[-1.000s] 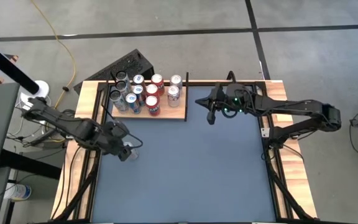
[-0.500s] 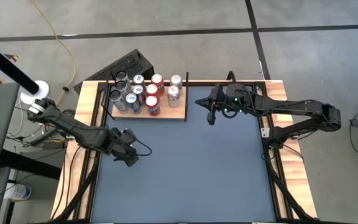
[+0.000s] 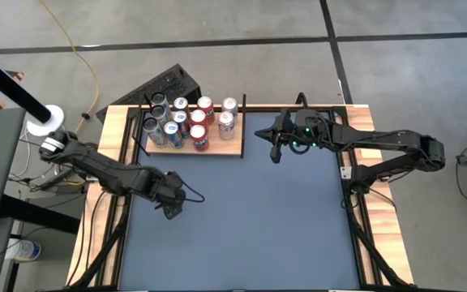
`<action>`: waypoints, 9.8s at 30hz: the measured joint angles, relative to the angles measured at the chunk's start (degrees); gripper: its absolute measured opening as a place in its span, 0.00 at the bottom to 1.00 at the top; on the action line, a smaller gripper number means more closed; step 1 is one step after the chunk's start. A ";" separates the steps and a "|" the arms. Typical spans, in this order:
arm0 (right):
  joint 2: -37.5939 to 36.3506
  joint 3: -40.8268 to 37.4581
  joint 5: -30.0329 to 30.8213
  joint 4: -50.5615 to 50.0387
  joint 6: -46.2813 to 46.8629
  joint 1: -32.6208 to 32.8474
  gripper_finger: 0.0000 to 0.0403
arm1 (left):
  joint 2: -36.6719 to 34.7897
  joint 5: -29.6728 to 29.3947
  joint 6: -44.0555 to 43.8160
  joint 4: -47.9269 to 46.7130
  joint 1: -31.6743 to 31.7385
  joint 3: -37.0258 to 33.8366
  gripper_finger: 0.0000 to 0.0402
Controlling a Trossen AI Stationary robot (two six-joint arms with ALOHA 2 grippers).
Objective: Place canned beverage on shelf
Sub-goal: Put the silver soda can on the shelf aligned with the other silver soda cans, then adjust the blue cans on the shelf
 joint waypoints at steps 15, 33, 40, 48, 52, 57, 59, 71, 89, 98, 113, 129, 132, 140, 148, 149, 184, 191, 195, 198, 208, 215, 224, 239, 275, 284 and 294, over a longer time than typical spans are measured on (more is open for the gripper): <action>0.00 0.02 -0.11 -0.47 -0.02 0.00 0.00 | -0.24 6.79 51.92 7.11 7.79 11.05 0.70; 0.02 0.04 -0.08 1.18 2.20 1.11 0.00 | 13.44 15.22 90.52 9.15 11.86 13.98 0.74; 0.02 0.04 -0.08 1.13 2.16 1.14 0.00 | 16.26 14.74 88.71 7.29 10.97 15.17 0.76; 0.02 0.04 -0.08 0.87 2.12 1.09 0.00 | 16.36 10.92 84.82 7.71 9.73 15.19 0.82; 0.02 0.04 -0.06 0.82 1.47 1.09 0.00 | 16.35 10.02 82.25 7.67 9.09 15.19 0.84; 0.02 0.04 -0.06 0.64 1.07 1.09 0.00 | 16.10 10.17 78.82 5.58 8.84 17.88 0.84; 0.02 0.04 -0.06 0.34 1.07 1.09 0.00 | 16.09 10.17 77.98 3.22 8.84 19.88 0.84; 0.04 0.04 -0.06 -0.80 0.61 1.14 0.00 | 15.67 9.76 75.93 2.42 10.48 27.13 0.84; 0.04 0.04 -0.10 -4.57 0.50 2.03 0.00 | 16.12 9.35 13.29 -14.57 15.26 39.11 0.84; 0.04 0.04 -0.32 -9.04 0.18 5.24 0.00 | 16.37 -0.22 -5.79 -14.81 13.27 39.06 0.84; 0.04 0.04 -0.32 -11.22 -2.14 9.38 0.00 | 16.37 -2.14 -25.18 -9.31 6.92 30.90 0.84; 0.04 0.04 -3.16 -13.10 -3.93 9.73 0.00 | 22.28 -4.87 -23.88 -9.36 6.22 30.69 0.84; 0.04 0.04 -3.18 -13.77 -4.11 9.73 0.00 | 23.77 -3.33 -23.87 -8.60 6.00 30.71 0.84; 0.04 0.04 -3.18 -14.66 -5.03 9.72 0.00 | 26.93 0.91 -24.54 -7.88 5.28 30.69 0.84; 0.04 0.04 -3.20 -14.64 -5.40 9.70 0.00 | 26.78 2.61 -24.53 -7.86 5.24 30.70 0.82; 0.04 0.04 -3.18 -14.64 -5.40 9.73 0.00 | 26.78 2.61 -24.45 -7.82 5.26 30.69 0.80; -8.28 -3.70 -3.13 -18.73 -5.41 9.20 0.00 | 26.78 3.88 65.32 -4.09 22.92 45.59 0.72; -18.55 -17.38 -7.11 -5.38 -2.42 6.13 0.00 | 26.78 6.19 75.80 -3.98 30.09 46.80 0.72; -19.96 -19.80 -11.45 -0.75 -1.96 6.61 0.00 | 26.78 7.37 81.02 -3.71 32.49 46.77 0.72; -19.77 -19.87 -11.49 -0.15 -1.95 6.69 0.00 | 26.78 6.95 84.55 -2.38 33.38 46.77 0.72; -14.83 -19.89 -11.49 3.18 0.06 5.81 0.00 | 30.44 8.32 92.75 -0.24 35.40 46.69 0.72; -12.83 -19.91 -11.51 2.92 0.06 5.73 0.00 | 30.56 7.54 97.08 0.39 35.29 46.69 0.72; -12.37 -19.91 -11.97 3.18 -0.44 3.57 0.00 | 31.48 5.41 105.36 -1.10 35.70 46.71 0.72; -12.37 -19.91 -12.09 5.22 -0.43 0.20 0.00 | 31.41 10.45 107.14 -0.97 39.16 46.71 0.72; -12.37 -19.89 -12.23 4.20 0.66 -0.85 0.00 | 31.24 4.52 109.52 0.76 39.09 46.75 0.81; -12.37 -19.89 -12.23 4.23 0.67 -0.85 0.00 | 31.25 -1.98 112.28 2.62 35.08 46.75 0.81; -12.37 -19.87 -12.55 4.25 1.11 -0.85 0.00 | 30.91 -4.10 109.17 2.62 33.72 46.75 0.81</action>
